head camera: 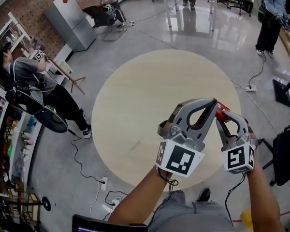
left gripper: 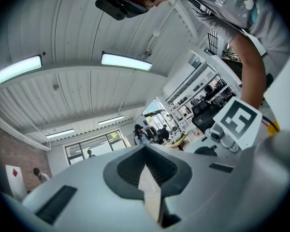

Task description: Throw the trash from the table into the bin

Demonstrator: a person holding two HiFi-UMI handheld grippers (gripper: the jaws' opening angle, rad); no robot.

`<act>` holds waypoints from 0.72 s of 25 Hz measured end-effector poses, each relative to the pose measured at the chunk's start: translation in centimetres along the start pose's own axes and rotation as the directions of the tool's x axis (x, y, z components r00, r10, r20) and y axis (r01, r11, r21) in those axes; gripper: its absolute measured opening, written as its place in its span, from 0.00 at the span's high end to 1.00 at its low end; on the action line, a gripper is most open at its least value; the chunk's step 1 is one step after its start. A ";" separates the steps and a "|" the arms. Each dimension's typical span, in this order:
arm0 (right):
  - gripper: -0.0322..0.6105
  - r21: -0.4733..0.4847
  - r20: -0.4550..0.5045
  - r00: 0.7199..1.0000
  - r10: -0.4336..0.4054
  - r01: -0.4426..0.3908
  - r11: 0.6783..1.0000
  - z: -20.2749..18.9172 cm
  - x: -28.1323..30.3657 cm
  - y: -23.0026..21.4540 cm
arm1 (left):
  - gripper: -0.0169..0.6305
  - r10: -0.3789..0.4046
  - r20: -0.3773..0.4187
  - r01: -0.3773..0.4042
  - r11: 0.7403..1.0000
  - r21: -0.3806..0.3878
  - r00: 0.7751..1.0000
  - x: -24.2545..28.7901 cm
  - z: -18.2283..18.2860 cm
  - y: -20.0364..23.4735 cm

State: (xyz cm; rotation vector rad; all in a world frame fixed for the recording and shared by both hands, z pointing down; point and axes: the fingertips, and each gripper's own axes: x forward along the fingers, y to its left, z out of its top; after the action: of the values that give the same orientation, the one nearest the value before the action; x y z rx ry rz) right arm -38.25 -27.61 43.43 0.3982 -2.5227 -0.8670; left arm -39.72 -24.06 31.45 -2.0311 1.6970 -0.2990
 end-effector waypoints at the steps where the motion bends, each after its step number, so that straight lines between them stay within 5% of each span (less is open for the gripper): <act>1: 0.78 -0.023 0.036 0.998 -0.048 0.049 0.999 0.4 -2.4 -2.4 | 0.91 -0.002 0.013 0.002 1.000 0.013 1.000 0.8 1.5 -1.1; 9: 0.78 -0.084 0.152 0.941 -0.303 0.317 0.945 -2.1 -24.0 -15.5 | 0.91 -0.068 0.137 0.054 0.993 0.104 0.988 8.4 15.4 -14.3; 18: 0.78 -0.104 0.109 0.893 -0.436 0.446 0.889 -4.8 -40.4 -18.1 | 0.91 -0.180 0.221 0.145 0.976 0.164 0.959 9.8 25.5 -25.4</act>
State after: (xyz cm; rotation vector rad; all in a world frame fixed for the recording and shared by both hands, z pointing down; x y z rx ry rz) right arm 1.20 -27.63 22.67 0.9384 -2.4692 -1.2262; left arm -4.11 -25.00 20.45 -2.0120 1.3297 -0.2200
